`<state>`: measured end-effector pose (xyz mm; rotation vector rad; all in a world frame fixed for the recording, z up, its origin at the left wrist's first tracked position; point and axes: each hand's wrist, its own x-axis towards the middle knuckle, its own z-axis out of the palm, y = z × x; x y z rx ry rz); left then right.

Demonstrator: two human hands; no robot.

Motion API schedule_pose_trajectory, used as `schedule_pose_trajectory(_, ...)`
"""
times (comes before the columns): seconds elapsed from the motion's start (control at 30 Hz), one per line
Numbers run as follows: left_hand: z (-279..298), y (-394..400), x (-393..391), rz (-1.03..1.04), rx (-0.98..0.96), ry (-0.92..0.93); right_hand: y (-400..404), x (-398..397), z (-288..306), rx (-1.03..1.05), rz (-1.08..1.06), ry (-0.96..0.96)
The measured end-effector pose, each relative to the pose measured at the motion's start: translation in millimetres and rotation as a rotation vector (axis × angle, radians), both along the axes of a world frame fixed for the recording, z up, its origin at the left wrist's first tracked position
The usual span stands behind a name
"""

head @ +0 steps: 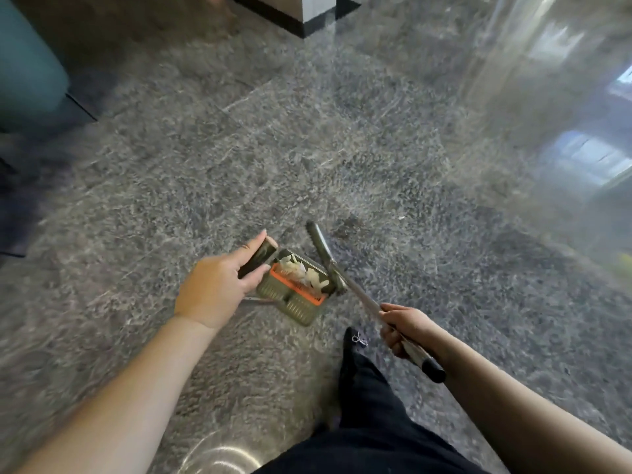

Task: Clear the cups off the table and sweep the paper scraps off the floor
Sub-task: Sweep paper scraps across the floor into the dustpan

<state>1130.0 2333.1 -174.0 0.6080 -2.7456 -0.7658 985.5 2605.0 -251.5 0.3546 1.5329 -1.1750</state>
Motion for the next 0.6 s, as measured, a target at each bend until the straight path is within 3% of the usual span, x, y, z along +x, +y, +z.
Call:
schedule_pose_trajectory(0.4,10.0,-143.7,-122.4,0.283,-0.127,0.008,-187.2,-186.0,10.6,-0.003,0.149,-0.03)
schedule_pose_trajectory(0.6,11.8,-231.4,-182.0,0.354,-0.046,0.005,-291.5,-254.6,8.3,-0.018,0.187,-0.056)
